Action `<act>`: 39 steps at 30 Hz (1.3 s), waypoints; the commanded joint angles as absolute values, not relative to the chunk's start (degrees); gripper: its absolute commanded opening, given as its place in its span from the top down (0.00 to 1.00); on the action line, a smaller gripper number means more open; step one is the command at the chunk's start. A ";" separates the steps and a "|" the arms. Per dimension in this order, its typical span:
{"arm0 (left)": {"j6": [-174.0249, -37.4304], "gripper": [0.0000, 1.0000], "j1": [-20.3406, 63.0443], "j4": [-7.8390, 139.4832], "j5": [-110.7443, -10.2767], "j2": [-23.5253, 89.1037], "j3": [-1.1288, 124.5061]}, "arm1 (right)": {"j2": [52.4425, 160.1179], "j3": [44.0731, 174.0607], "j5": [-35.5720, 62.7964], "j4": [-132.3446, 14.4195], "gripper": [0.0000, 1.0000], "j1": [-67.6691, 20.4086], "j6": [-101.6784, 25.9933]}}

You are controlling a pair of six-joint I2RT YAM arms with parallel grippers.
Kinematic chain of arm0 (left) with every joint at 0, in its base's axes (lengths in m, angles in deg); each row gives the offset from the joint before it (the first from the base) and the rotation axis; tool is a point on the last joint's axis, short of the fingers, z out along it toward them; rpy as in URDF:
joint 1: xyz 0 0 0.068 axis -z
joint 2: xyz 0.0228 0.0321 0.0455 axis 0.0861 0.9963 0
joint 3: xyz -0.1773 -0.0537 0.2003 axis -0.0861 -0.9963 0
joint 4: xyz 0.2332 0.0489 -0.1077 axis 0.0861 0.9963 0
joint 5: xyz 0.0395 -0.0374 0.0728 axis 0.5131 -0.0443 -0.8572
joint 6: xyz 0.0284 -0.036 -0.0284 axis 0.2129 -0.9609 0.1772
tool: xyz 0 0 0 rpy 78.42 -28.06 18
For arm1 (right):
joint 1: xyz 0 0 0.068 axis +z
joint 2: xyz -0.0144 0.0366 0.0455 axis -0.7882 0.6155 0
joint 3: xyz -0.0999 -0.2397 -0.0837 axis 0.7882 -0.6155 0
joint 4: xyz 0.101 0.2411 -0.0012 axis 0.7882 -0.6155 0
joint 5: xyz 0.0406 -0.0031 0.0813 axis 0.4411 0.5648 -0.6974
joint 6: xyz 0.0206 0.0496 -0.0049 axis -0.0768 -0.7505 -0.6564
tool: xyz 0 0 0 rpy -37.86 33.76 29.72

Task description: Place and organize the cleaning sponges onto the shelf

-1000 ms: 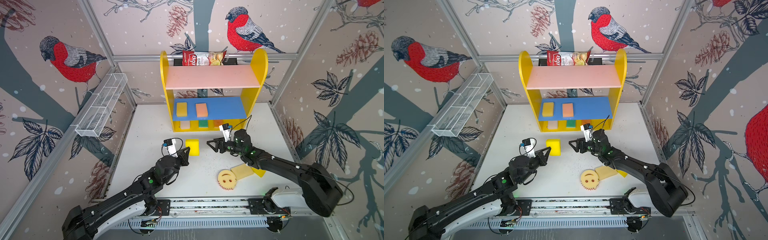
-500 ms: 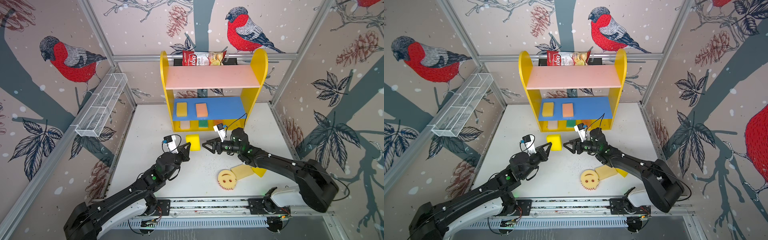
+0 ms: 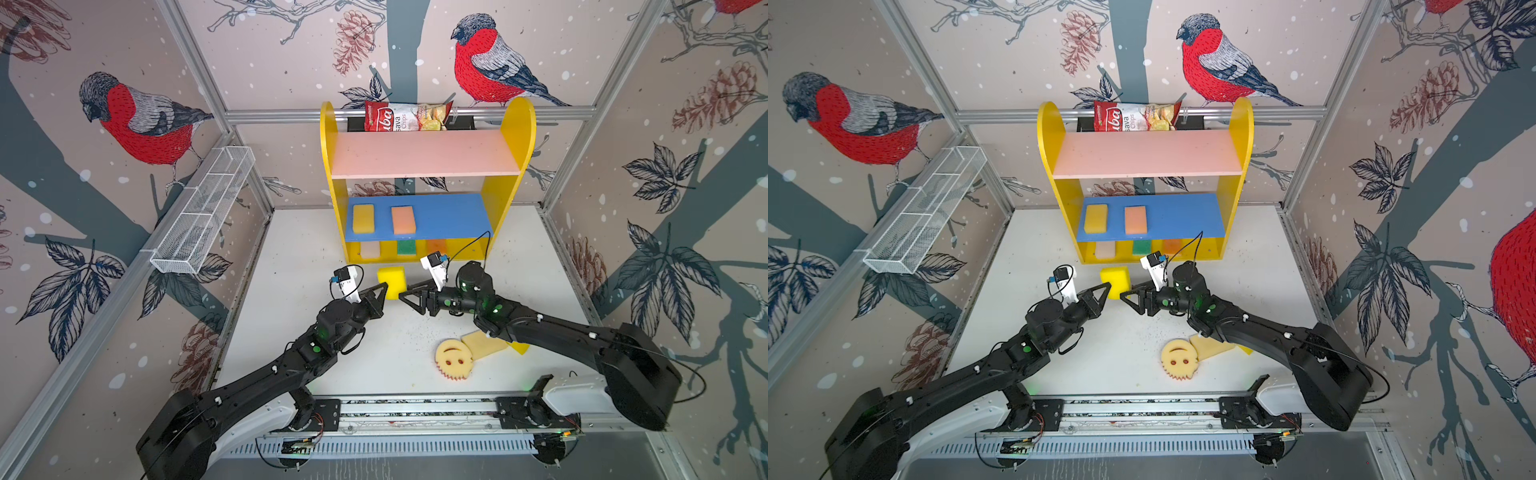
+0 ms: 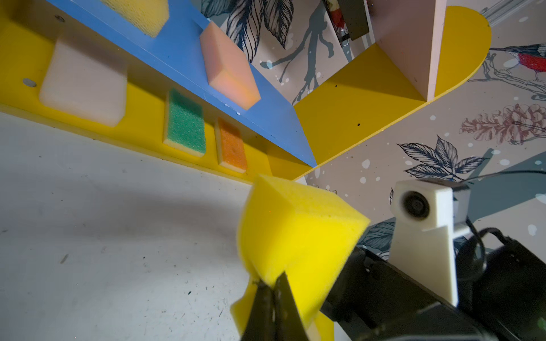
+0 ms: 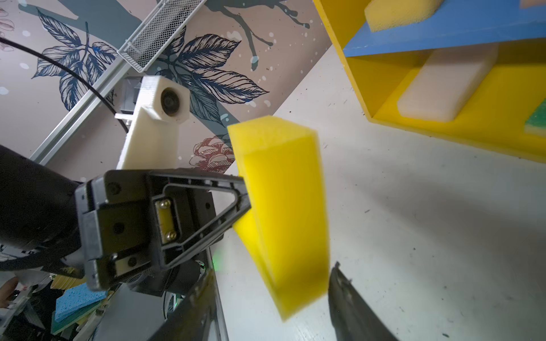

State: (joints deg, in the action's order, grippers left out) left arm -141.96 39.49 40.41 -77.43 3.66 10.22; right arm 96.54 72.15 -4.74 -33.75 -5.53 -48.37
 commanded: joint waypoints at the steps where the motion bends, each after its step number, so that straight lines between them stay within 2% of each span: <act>1: -143.65 1.00 39.34 35.09 -75.53 4.26 9.91 | 98.24 73.28 -3.21 -32.25 0.44 -5.34 -47.94; 4: -144.31 1.00 39.29 34.38 -75.07 4.35 9.58 | 98.62 73.08 -2.83 -30.87 0.50 -5.38 -48.66; 5: -144.48 1.00 39.27 34.16 -74.98 4.27 9.43 | 98.56 72.96 -2.63 -30.58 0.58 -5.41 -48.84; 8: -144.57 1.00 39.20 34.18 -75.04 4.09 9.20 | 98.05 73.12 -1.41 -30.83 0.94 -5.46 -48.57; 9: -144.67 0.94 39.18 34.37 -75.07 3.95 9.00 | 97.80 73.33 -0.46 -31.47 1.00 -5.61 -48.24; 10: -144.73 0.84 39.11 34.29 -75.00 3.84 8.86 | 97.44 73.61 0.19 -32.34 1.00 -5.90 -47.82; 11: -144.61 0.69 39.18 34.40 -74.98 3.54 8.68 | 97.19 74.26 0.91 -33.71 1.00 -6.56 -47.45; 12: -144.51 0.47 39.17 34.49 -74.98 3.03 8.41 | 96.97 75.01 1.43 -35.32 1.00 -7.52 -47.16; 13: -144.49 0.30 39.14 34.89 -75.11 2.59 8.24 | 96.84 75.86 1.73 -37.07 1.00 -8.51 -46.76; 14: -144.49 0.21 39.18 35.83 -75.53 1.84 7.93 | 96.58 76.92 2.31 -39.23 1.00 -9.88 -46.34; 15: -144.49 0.15 39.10 36.79 -75.96 1.08 7.83 | 96.38 77.96 2.88 -41.45 1.00 -11.36 -45.87; 17: -144.37 0.10 39.08 38.64 -76.80 -0.73 7.23 | 96.17 80.12 3.18 -45.35 1.00 -14.20 -44.69; 21: -143.30 0.04 38.74 44.46 -78.22 -5.17 7.04 | 98.13 86.55 5.19 -55.22 1.00 -18.90 -41.41; 27: -141.91 0.03 38.26 53.08 -81.41 -11.19 6.84 | 104.18 96.41 11.77 -68.17 1.00 -22.03 -35.84; 33: -140.68 0.03 37.15 56.11 -82.72 -14.06 5.46 | 108.36 101.34 19.41 -70.51 1.00 -22.38 -32.41; 39: -138.69 0.03 32.94 56.48 -79.07 -13.06 6.66 | 112.69 108.42 22.39 -73.83 1.00 -23.67 -30.02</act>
State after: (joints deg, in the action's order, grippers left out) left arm -141.06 34.57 56.22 -81.37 -13.78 5.65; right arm 111.36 105.88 18.93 -71.56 -23.26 -32.35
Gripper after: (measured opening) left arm 0.971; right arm 0.050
